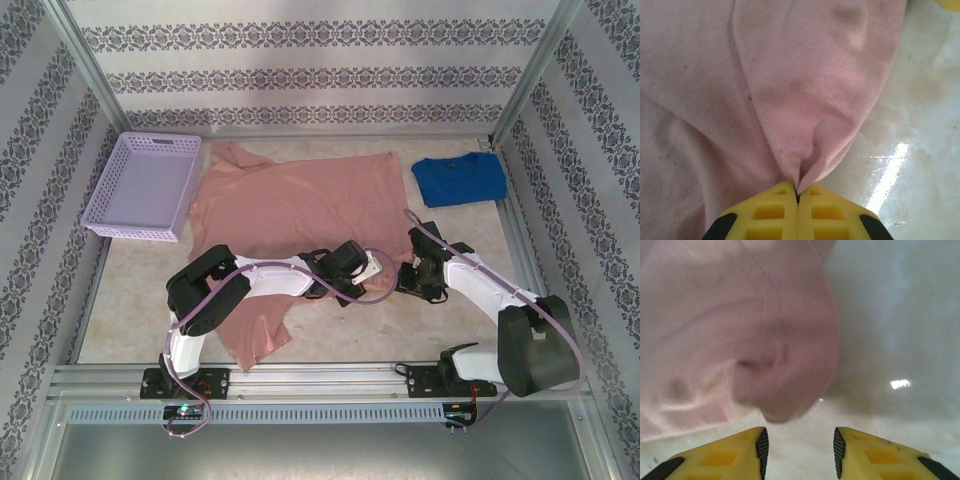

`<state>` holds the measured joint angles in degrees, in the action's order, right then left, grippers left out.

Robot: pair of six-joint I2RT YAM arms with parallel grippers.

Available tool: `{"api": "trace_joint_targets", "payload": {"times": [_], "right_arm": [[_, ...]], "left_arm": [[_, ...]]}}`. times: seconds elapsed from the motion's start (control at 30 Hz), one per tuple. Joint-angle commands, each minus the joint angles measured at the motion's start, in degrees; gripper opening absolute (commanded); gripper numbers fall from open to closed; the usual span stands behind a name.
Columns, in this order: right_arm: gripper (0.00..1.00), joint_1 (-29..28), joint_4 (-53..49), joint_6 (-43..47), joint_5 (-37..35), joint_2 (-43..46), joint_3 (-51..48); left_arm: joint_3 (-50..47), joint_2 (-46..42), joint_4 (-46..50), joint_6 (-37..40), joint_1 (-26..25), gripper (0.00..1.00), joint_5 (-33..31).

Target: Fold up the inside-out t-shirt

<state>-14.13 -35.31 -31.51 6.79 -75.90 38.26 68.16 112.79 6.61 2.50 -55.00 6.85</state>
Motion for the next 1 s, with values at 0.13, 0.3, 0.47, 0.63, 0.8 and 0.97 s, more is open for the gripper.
{"api": "trace_joint_targets", "payload": {"times": [0.13,0.3,0.47,0.63,0.8,0.97], "right_arm": [[0.29,1.5,5.8,1.1,-1.2,-5.4,1.8],[0.11,2.8,3.9,2.4,-3.9,-4.5,3.5],[0.05,5.7,-1.7,4.2,-9.6,-2.9,5.8],[0.08,4.8,-3.4,4.7,-8.4,-0.7,6.0],[0.34,1.3,-2.8,0.8,-2.2,5.4,1.0],[0.46,1.1,2.9,-0.7,1.1,7.6,-3.4]], "left_arm": [[-0.2,1.0,2.4,-0.9,0.6,0.0,0.4],[-0.5,0.9,2.4,-0.8,0.6,0.0,-0.1],[-1.2,0.8,2.0,-0.8,0.7,0.0,-0.1],[-1.1,1.0,1.9,-1.1,0.7,0.0,0.2],[-0.7,1.3,2.0,-1.2,0.7,0.0,0.3],[-0.5,1.8,2.2,-1.0,0.7,0.0,0.4]]}}
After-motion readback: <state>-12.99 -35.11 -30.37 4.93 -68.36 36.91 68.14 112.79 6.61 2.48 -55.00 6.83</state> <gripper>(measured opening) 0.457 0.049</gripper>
